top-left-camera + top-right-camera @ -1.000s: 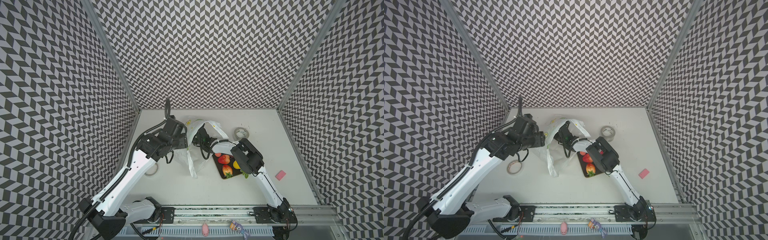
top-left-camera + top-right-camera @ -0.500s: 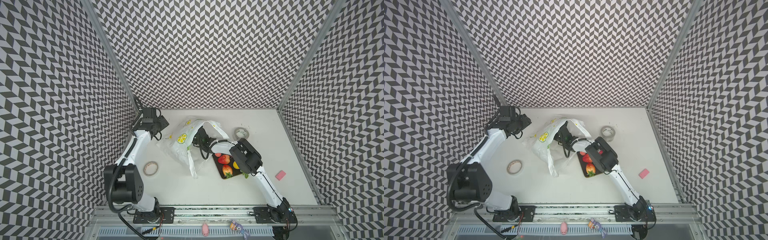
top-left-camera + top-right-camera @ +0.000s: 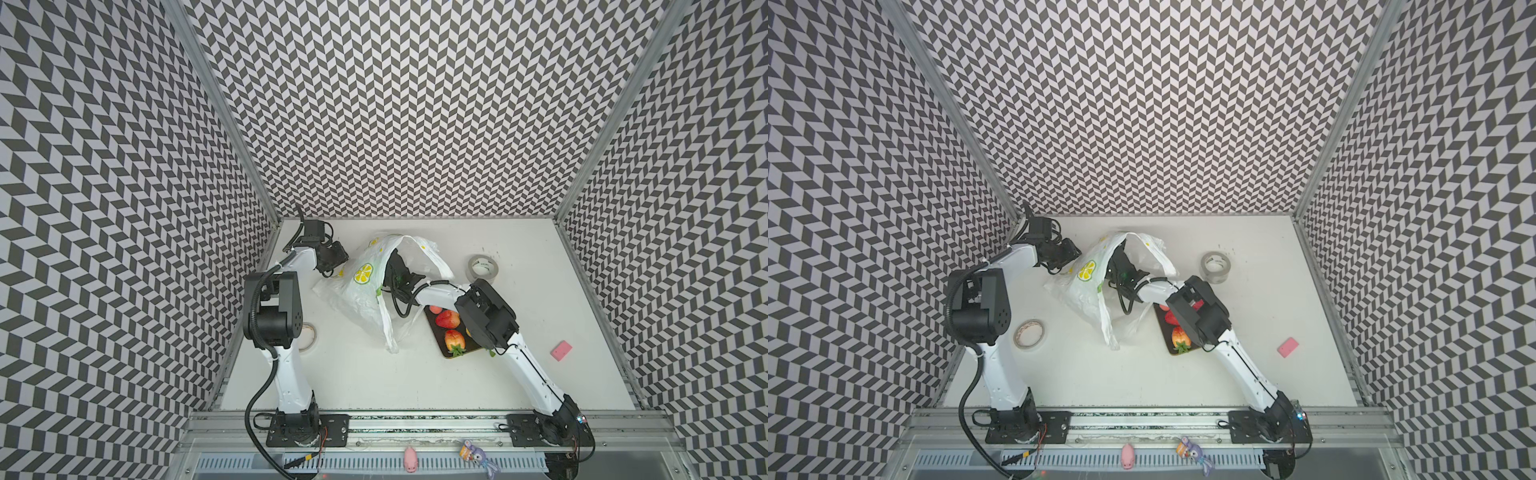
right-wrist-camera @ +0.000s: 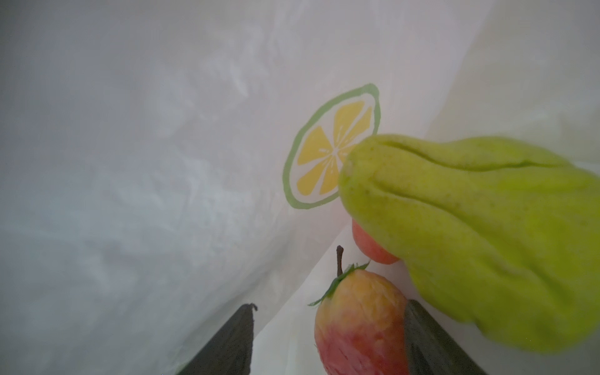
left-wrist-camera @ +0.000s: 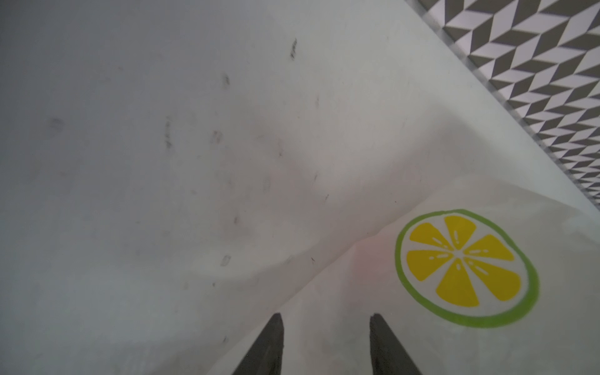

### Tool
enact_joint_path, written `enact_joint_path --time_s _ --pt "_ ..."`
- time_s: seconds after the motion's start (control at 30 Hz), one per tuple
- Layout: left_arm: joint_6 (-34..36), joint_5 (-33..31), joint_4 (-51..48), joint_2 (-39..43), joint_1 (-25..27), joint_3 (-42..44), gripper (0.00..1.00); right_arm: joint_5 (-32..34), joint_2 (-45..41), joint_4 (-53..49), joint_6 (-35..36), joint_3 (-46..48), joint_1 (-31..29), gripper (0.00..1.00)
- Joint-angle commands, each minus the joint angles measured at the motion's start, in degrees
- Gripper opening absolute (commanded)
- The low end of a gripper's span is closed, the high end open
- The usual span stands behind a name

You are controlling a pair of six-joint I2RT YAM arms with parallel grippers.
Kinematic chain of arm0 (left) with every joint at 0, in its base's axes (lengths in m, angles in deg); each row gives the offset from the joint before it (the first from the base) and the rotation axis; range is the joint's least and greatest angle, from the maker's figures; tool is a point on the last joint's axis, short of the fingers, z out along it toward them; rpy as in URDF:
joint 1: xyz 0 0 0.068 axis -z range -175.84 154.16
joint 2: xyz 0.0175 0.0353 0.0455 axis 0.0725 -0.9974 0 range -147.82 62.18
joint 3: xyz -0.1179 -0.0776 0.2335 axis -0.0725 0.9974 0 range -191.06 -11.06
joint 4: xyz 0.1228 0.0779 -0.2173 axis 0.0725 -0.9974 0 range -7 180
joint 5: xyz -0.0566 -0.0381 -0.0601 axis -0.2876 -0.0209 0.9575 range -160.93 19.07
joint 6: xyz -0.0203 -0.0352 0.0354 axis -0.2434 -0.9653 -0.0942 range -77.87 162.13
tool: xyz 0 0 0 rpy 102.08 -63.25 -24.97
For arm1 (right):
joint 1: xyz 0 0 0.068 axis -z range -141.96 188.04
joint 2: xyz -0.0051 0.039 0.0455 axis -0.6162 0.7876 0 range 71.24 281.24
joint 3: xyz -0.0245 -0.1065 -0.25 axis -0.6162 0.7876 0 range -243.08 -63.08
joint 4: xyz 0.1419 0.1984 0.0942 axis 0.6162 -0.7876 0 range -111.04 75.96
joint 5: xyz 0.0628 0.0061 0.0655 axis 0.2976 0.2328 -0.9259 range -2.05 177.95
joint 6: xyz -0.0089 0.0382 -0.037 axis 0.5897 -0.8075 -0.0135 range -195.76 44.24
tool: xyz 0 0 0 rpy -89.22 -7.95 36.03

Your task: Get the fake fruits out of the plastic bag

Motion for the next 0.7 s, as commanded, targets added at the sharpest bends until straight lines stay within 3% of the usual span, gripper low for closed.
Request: enact_joint_path --time_s 0.0,0.23,0.4,0.67 --pt "3.34 1.15 -1.77 -1.3 1.19 -1.24 0.39 1.71 2.83 -1.49 1.63 -2.41 -0.41 0.73" --pt "3.34 1.94 -1.42 -2.53 3.04 -0.58 0.26 -0.31 5.84 -6.25 3.73 -6.67 -1.27 0.75" --pt "3.34 2.65 -1.49 -2.6 3.7 -0.95 0.19 1.71 6.32 -6.92 6.38 -7.54 -2.59 0.75" --pt "3.61 4.15 -1.95 -1.72 3.89 -1.67 0.03 -2.27 7.89 -9.61 4.05 -9.99 -3.04 0.64"
